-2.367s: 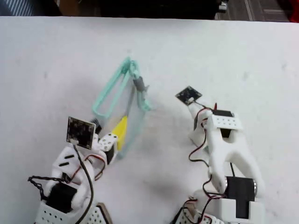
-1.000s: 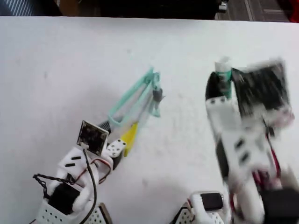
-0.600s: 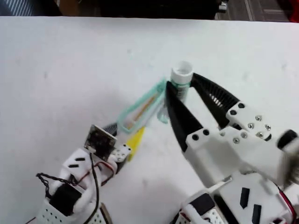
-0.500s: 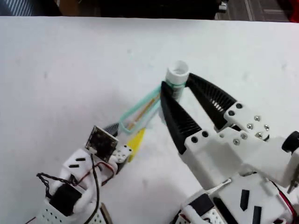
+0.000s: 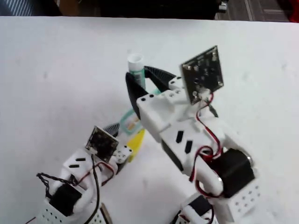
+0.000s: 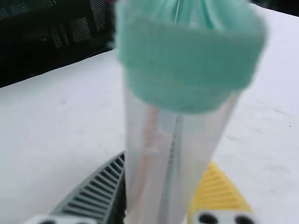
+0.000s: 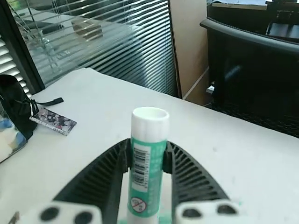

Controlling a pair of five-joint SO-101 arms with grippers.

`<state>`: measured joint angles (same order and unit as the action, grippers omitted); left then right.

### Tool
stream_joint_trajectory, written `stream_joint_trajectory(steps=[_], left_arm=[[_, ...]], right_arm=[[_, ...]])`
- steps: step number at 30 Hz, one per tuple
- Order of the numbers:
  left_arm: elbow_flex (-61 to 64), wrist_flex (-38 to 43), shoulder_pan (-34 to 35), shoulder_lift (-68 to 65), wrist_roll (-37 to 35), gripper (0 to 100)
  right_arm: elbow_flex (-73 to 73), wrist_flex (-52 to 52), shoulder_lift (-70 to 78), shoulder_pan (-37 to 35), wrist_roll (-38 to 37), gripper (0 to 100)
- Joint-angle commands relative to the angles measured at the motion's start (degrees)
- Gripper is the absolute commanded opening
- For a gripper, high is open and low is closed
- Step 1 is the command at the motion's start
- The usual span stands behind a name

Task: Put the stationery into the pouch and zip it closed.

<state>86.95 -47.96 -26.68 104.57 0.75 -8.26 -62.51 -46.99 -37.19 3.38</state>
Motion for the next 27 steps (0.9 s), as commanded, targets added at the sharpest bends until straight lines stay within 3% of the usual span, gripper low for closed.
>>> stream_joint_trajectory(steps=[1,8,19,24,27], left_arm=[[-1.6,1.5,2.5,-0.2,0.2,17],[-1.6,1.8,2.4,-0.2,0.2,17],[-1.6,1.6,2.3,-0.2,0.2,17],[-1.6,1.8,2.7,-0.2,0.2,17],[-1.6,1.8,2.7,-0.2,0.2,17]], right_arm=[[-1.0,0.6,0.0,0.0,0.4,1.7],[-2.9,-0.7,0.2,-0.3,0.4,1.8],[-13.3,17.1,0.7,-4.4,-4.1,1.8],[-17.1,16.2,-0.5,-4.2,-4.5,1.8],[-17.1,9.5,-3.1,-4.4,-5.8,1.7]])
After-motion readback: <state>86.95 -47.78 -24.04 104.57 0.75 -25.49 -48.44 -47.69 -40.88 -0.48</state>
